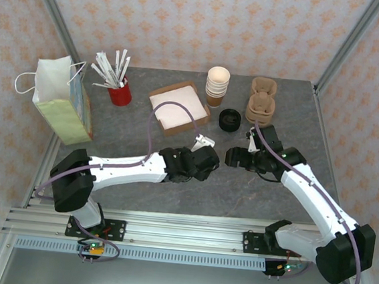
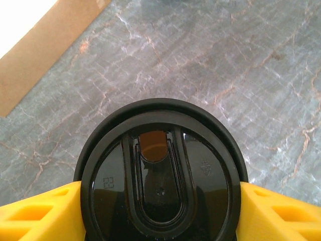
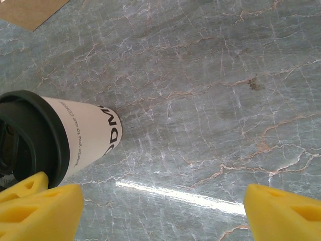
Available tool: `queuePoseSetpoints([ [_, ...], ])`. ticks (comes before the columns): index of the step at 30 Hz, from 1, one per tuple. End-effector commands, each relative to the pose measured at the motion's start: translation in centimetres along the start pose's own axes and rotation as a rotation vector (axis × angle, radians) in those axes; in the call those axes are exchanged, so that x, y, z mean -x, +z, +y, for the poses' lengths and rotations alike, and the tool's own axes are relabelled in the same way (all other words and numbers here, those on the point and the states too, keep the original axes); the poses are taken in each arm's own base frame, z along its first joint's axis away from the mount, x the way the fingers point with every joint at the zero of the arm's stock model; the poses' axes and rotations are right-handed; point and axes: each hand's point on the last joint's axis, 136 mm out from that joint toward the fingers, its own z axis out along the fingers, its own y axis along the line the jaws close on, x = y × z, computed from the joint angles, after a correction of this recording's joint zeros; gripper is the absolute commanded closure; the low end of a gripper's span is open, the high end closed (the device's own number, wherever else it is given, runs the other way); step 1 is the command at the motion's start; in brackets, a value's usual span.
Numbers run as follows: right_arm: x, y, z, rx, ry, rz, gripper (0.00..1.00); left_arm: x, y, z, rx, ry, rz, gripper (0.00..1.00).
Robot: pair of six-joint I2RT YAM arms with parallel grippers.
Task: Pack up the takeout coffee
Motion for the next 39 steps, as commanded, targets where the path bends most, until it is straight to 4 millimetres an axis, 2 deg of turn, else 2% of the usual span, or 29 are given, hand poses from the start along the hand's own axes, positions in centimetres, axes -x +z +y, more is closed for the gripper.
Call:
queuePoseSetpoints([
  [1, 0.6, -1.0, -0.3, -0.026, -0.017, -0.028, 0.16, -2.7, -0.3, 0.8, 0.018, 0.054, 0.127, 0.28],
  [8, 0.7, -1.0, -0.2, -0.024, -0.022, -0.03, 0.16, -0.4, -1.3, 1.1, -0.011, 0.006, 0.082, 0.22],
  [17, 0.8, -1.0, -0.1, -0.021, -0.026, -0.034, 0.17, 0.3, -2.0, 1.0, -0.032, -0.013, 0.066, 0.17],
  [22, 1.4, -2.0, 0.5, 0.003, -0.077, -0.085, 0.17, 1.9, -3.5, 1.2, -0.046, -0.034, 0.012, 0.15],
  [26, 1.9, -3.3, 1.8, 0.021, -0.186, -0.158, 0.16, 3.3, -5.5, 1.9, -0.078, -0.073, -0.047, 0.12],
  [28, 1.9, -3.5, 3.1, 0.045, -0.254, -0.175, 0.15, 3.7, -6.4, 2.9, -0.089, -0.11, -0.068, 0.11],
  [31, 1.6, -3.2, 5.6, 0.093, -0.373, -0.183, 0.14, 3.6, -7.5, 5.9, -0.068, -0.175, -0.083, 0.12],
  [37, 1.1, -0.9, 10.4, 0.121, -0.637, -0.154, 0.1, 1.8, -8.5, 12.6, 0.008, -0.32, -0.07, 0.12],
  [39, 0.5, 0.5, 11.6, 0.099, -0.734, -0.12, 0.09, 1.2, -8.8, 14.4, 0.018, -0.382, -0.075, 0.13],
])
